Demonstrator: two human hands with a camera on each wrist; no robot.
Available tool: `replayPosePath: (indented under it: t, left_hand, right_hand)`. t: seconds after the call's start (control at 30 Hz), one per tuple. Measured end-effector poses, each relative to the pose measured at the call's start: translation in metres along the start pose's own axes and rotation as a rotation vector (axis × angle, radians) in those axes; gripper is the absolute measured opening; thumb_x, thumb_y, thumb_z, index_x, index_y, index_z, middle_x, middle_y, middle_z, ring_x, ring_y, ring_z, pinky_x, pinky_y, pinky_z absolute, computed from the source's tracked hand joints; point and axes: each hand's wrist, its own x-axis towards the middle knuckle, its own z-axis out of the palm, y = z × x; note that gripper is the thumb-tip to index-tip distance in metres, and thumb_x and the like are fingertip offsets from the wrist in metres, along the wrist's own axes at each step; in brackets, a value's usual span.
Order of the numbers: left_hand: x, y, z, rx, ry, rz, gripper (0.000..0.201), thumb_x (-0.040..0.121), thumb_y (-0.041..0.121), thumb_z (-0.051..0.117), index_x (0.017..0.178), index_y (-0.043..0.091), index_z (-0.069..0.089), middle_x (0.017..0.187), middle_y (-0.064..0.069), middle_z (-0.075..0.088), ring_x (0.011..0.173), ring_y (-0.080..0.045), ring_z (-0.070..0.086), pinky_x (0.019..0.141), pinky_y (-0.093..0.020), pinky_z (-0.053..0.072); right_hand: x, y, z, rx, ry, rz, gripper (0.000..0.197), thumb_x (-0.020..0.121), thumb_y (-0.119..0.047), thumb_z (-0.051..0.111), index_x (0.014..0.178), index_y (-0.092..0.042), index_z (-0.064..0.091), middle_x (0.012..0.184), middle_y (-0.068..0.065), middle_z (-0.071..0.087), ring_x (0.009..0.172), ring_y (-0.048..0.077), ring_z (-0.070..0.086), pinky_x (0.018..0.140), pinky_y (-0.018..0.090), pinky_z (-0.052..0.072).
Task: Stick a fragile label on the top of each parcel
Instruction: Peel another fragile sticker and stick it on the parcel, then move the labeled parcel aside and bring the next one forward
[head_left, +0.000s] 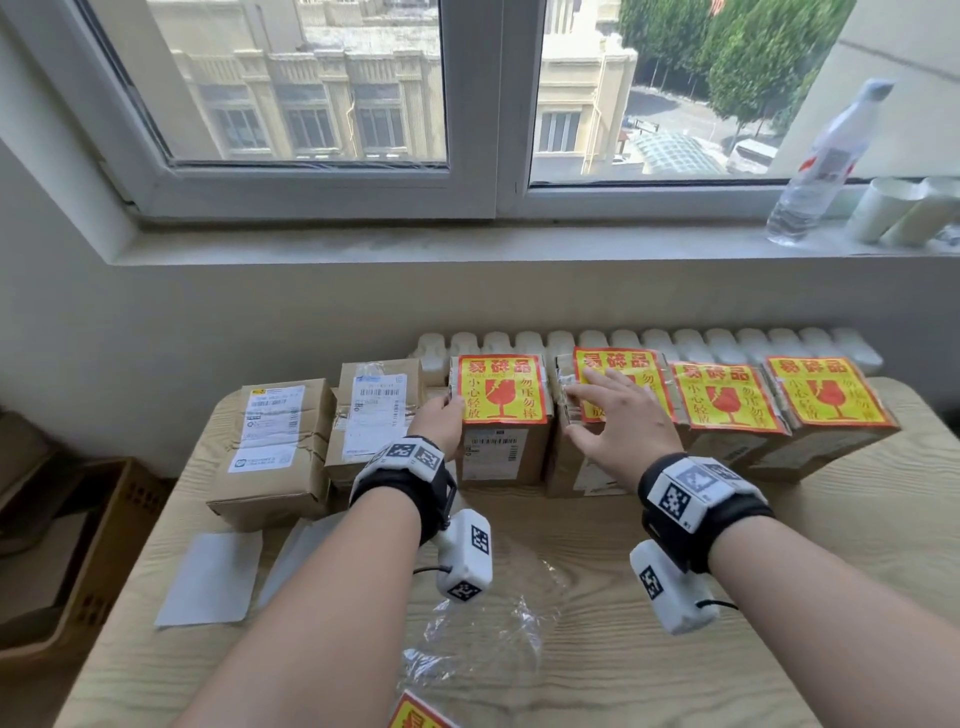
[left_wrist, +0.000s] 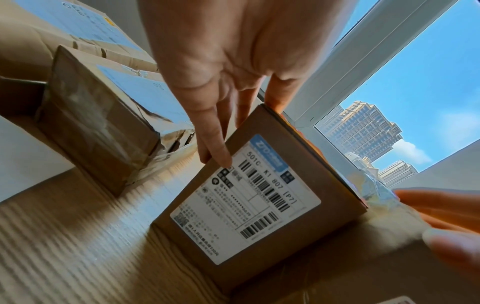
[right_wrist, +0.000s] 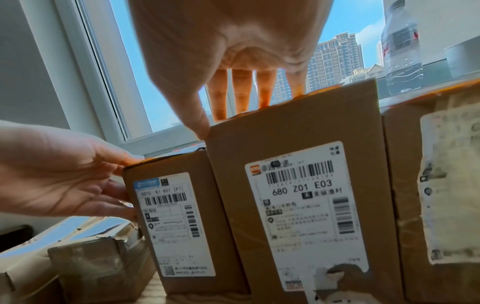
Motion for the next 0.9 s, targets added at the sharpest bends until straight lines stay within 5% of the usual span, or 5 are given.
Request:
replayPosePath:
  t: [0.23, 0.43, 0.57, 0.7, 0.9]
  left_hand:
    - [-0.019, 0.010, -0.006, 0.120, 0.027, 0.021, 0.049, 0.100, 0.045, 0.030, 0.137, 0.018, 0.047, 0.134, -0.009, 0.054, 0.123, -0.030, 0.051, 0.105, -0.047, 0.041]
    - [-0.022, 0.003, -0.046, 0.208, 0.195, 0.076, 0.040, 0.100, 0.030, 0.034, 0.063, 0.016, 0.041, 0.065, -0.005, 0.042, 0.061, -0.020, 0.041, 0.067, -0.031, 0.037]
    - [-0.012, -0.009, -0.091, 0.232, 0.248, 0.042, 0.037, 0.096, 0.022, 0.039, 0.059, 0.021, 0.030, 0.059, 0.000, 0.029, 0.056, -0.019, 0.028, 0.060, -0.028, 0.026]
    - [-0.006, -0.025, -0.118, 0.299, 0.213, -0.042, 0.017, 0.095, 0.019, 0.045, 0.098, 0.018, 0.062, 0.092, 0.001, 0.061, 0.094, -0.023, 0.054, 0.084, -0.027, 0.039]
    - [0.002, -0.039, -0.128, 0.308, 0.247, -0.049, 0.050, 0.090, 0.012, 0.048, 0.140, 0.019, 0.046, 0.142, -0.003, 0.050, 0.125, -0.026, 0.050, 0.100, -0.032, 0.040]
  right_hand:
    - [0.001, -0.017, -0.003, 0.089, 0.070, -0.019, 0.048, 0.091, -0.035, 0.058, 0.137, -0.023, 0.050, 0.153, 0.000, 0.037, 0.144, 0.016, 0.026, 0.120, 0.037, 0.019]
    - [0.016, -0.070, 0.002, 0.239, 0.209, -0.188, 0.026, 0.091, -0.020, 0.057, 0.116, -0.017, 0.065, 0.121, -0.001, 0.063, 0.111, 0.016, 0.056, 0.097, 0.028, 0.042]
    - [0.024, -0.117, 0.018, 0.378, 0.152, -0.233, 0.023, 0.090, -0.013, 0.056, 0.110, -0.014, 0.068, 0.107, 0.002, 0.068, 0.093, 0.016, 0.063, 0.088, 0.035, 0.053]
    - [0.032, -0.150, 0.048, 0.365, -0.042, -0.201, 0.030, 0.092, -0.012, 0.052, 0.119, -0.014, 0.064, 0.115, 0.003, 0.067, 0.101, 0.017, 0.063, 0.093, 0.035, 0.052]
    - [0.046, -0.169, 0.080, 0.207, -0.311, -0.048, 0.048, 0.094, -0.016, 0.045, 0.142, -0.013, 0.043, 0.137, 0.009, 0.054, 0.124, 0.025, 0.052, 0.101, 0.032, 0.042]
